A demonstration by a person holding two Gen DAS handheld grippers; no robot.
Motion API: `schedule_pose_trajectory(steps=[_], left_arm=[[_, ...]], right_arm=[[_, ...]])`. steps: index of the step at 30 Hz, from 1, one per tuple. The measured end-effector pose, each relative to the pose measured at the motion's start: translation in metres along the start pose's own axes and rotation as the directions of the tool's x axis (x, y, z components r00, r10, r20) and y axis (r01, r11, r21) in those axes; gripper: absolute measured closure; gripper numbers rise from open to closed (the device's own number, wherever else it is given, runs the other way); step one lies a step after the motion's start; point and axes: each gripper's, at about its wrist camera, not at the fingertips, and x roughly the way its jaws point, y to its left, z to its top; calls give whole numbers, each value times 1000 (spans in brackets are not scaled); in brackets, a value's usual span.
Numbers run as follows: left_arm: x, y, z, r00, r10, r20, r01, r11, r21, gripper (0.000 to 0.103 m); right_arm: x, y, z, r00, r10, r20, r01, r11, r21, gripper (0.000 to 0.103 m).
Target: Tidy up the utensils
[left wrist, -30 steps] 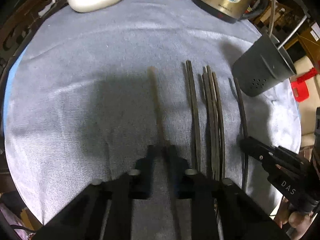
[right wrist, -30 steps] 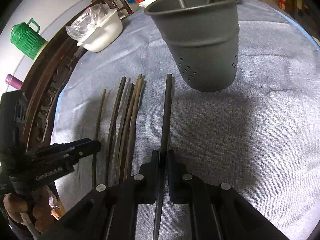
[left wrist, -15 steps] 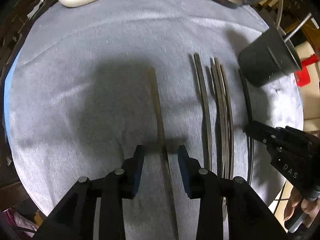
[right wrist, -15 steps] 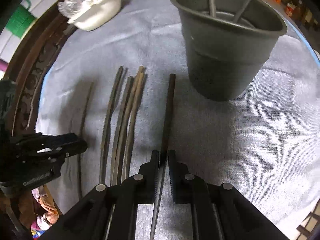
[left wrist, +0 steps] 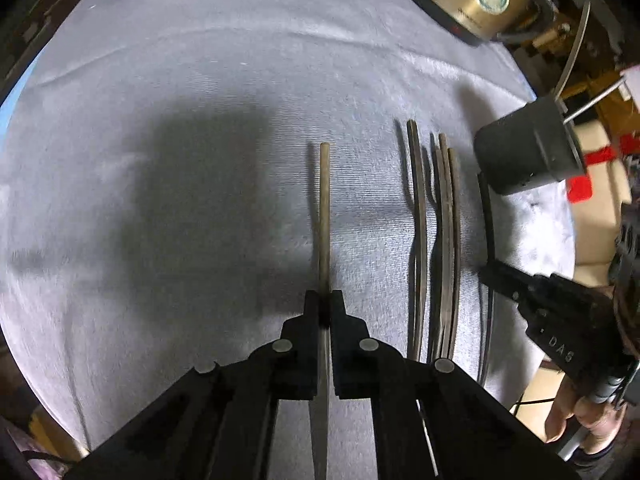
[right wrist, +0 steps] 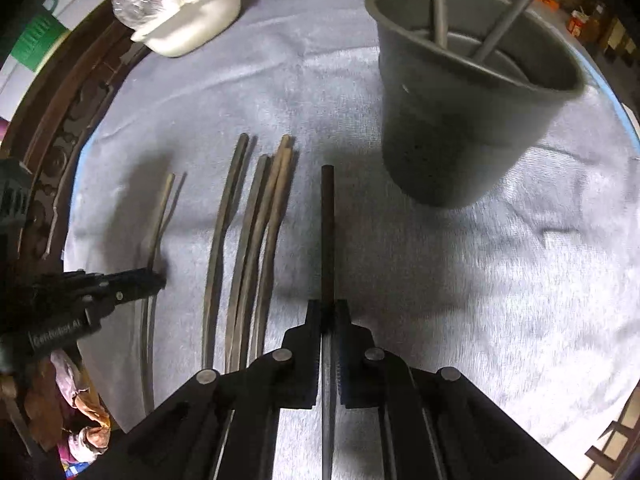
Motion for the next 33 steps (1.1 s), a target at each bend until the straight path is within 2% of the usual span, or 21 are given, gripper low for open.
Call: schedule_pose_trajectory(steps=[8,10,11,14,17,18,19,22,23,25,27,29,31,32,33], left_arm=[[-13,17,-14,994,-50,102,57,996,-66,98],[-21,24,-24,989,-55,136,66,995,-76,98],[-33,16,-37,986,-58,154,70,994,-78,98],[-52,11,-45,972,-48,228,68,995,-79,98],[-70,11,-52,950,-15,313,42,996,-77,98],[-78,12,-55,936,-3,351,32,996,-77,98],[-84,11,-58,924,7,381,24,997,-77,98],[-103,10,-64,880,25,474,14,997,-80,98],[-106,7,-66,863,32,505,10,997,-79,98],[-112,1,-68,818,51,572,-7,997,-80,98],[-119,-4,-71,763,66,642,-23,997,-75,98],[-121,-9,-71,717,73,693,-33,997,-71,98],[-122,-11,-70,679,86,729,-42,996,-78,98],[-122,-12,-68,668,101,738,-56,995,-86,98],[-120,-13,-65,656,108,747,-59,994,-92,98]], right_arm=[[-9,7,-14,998,33,60,-34,999,7,96],[-20,4,-19,995,40,93,-41,999,7,96],[-26,3,-20,992,49,115,-51,999,11,96],[-46,-2,-27,978,65,200,-74,997,34,96],[-68,-15,-36,949,69,308,-99,992,81,96],[-76,-21,-39,935,59,348,-100,990,102,96],[-87,-29,-45,912,48,407,-109,986,128,96],[-111,-52,-54,859,-1,512,-114,974,194,96],[-119,-60,-58,836,-20,549,-121,968,219,96],[-131,-73,-60,788,-78,611,-105,961,257,96],[-138,-78,-58,750,-122,650,-84,957,277,96],[-140,-81,-54,714,-168,680,-53,955,292,96],[-142,-84,-52,682,-202,703,-26,954,300,96],[-141,-83,-49,662,-222,716,-11,952,305,96],[-140,-83,-47,653,-228,723,-8,951,308,96]])
